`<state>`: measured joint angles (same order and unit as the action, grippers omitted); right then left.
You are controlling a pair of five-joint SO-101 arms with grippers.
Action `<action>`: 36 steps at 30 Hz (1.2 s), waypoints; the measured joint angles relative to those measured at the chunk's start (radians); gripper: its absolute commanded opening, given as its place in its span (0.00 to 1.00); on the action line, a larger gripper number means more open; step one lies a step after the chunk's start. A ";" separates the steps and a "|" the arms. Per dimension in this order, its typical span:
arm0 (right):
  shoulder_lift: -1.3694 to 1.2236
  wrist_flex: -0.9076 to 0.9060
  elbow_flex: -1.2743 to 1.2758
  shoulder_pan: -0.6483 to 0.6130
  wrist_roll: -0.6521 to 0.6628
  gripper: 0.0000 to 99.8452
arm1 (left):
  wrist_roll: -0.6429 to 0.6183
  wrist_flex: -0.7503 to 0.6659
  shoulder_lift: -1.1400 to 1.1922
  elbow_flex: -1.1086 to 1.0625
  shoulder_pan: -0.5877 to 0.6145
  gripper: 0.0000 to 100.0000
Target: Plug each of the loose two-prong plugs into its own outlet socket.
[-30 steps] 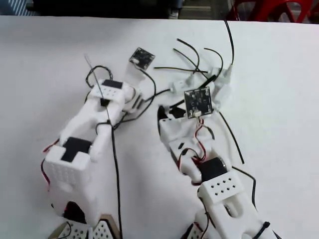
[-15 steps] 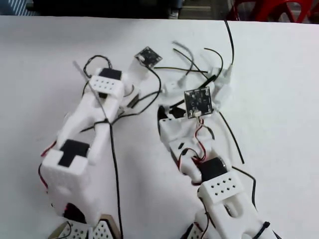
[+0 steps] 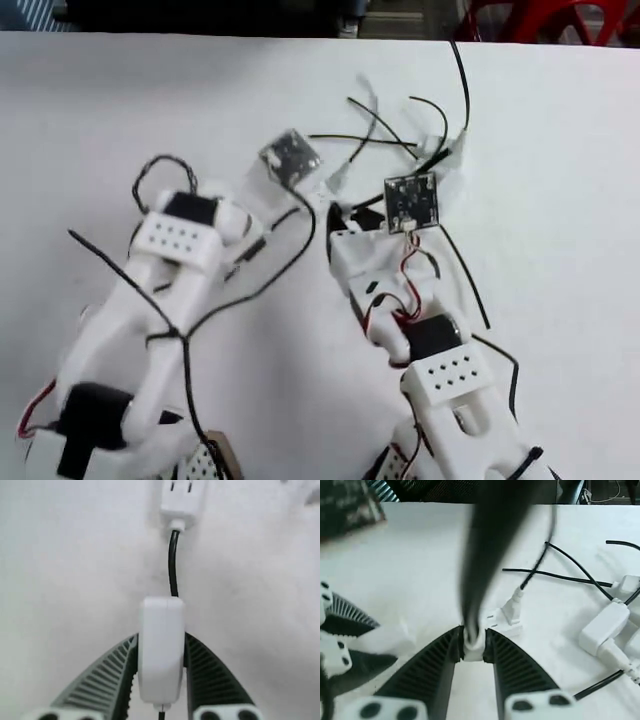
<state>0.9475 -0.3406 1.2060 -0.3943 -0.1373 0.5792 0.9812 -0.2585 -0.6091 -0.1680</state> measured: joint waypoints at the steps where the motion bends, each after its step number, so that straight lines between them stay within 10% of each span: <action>1: 0.000 0.000 0.000 0.003 0.000 0.02 | 0.000 -0.035 -0.028 -0.057 -0.003 0.10; 6: 0.000 0.000 0.000 0.002 0.000 0.02 | 0.000 -0.167 -0.143 -0.285 -0.025 0.27; 19: 0.000 0.000 0.000 0.005 0.000 0.02 | -0.008 -0.198 -0.282 -0.405 -0.015 0.27; 36: -0.130 -0.330 -0.127 -0.278 0.057 0.02 | -0.209 -0.189 -0.563 -0.546 0.370 0.27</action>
<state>0.8170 -0.6705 1.0787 -0.6720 -0.0806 0.3705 0.7925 -0.8216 -1.1554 0.2018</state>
